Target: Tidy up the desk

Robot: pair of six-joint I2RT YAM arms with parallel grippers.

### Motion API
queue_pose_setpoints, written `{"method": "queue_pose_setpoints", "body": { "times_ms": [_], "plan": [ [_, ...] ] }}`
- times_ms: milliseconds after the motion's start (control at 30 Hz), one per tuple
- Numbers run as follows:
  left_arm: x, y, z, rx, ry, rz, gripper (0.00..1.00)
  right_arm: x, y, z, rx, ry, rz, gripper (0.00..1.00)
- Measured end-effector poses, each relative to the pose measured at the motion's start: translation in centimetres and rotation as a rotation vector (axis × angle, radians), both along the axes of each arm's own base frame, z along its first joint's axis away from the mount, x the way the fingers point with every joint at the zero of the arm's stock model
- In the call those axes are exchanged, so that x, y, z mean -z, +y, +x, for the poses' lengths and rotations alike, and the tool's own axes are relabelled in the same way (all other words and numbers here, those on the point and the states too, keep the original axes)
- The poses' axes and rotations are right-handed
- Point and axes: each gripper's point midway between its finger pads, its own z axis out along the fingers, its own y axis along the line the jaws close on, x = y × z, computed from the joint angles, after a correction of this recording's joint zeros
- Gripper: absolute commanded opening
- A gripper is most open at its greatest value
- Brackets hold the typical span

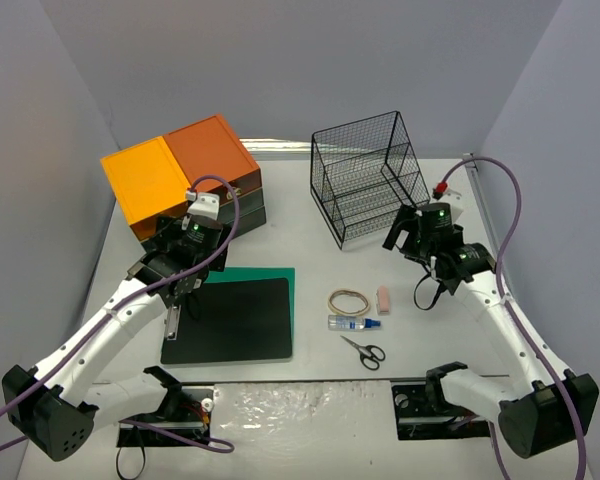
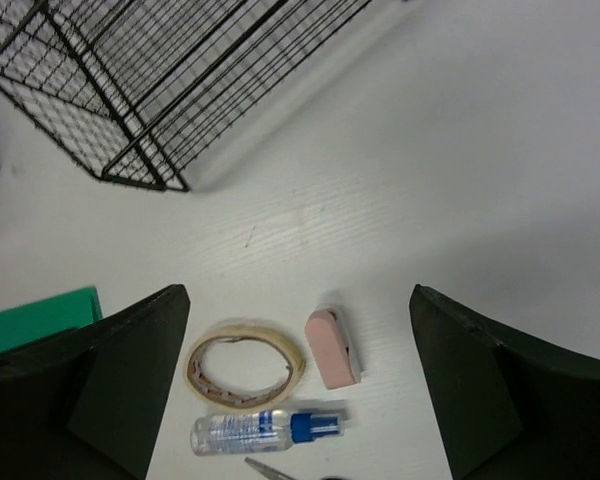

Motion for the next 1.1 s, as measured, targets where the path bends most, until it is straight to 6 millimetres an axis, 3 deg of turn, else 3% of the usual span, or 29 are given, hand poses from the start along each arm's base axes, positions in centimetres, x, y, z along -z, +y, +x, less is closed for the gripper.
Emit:
{"method": "queue_pose_setpoints", "body": {
  "times_ms": [67,267,367,733,967,1100],
  "plan": [
    [0.2,-0.1,0.0,0.002,0.002,-0.005,0.97,0.9,2.2,-0.5,-0.069,0.031,0.019,0.88],
    [0.7,-0.2,-0.2,-0.001,0.014,-0.020,0.97,3.9,11.4,-3.0,-0.350,0.125,0.042,0.89],
    [0.9,-0.3,-0.3,-0.005,0.020,-0.030,0.97,4.8,13.8,-4.1,-0.414,0.152,0.059,0.89],
    [2.7,1.1,-3.9,-0.211,0.086,-0.164,0.97,7.5,18.0,-6.2,-0.510,0.204,0.088,0.90],
    [2.6,2.3,-6.0,-0.378,0.037,-0.318,0.97,9.3,19.4,-6.9,-0.554,0.246,0.066,0.90],
    [3.0,2.5,-6.6,-0.455,0.024,-0.385,0.97,9.3,20.0,-7.1,-0.581,0.252,0.071,0.91]
  ]
}}
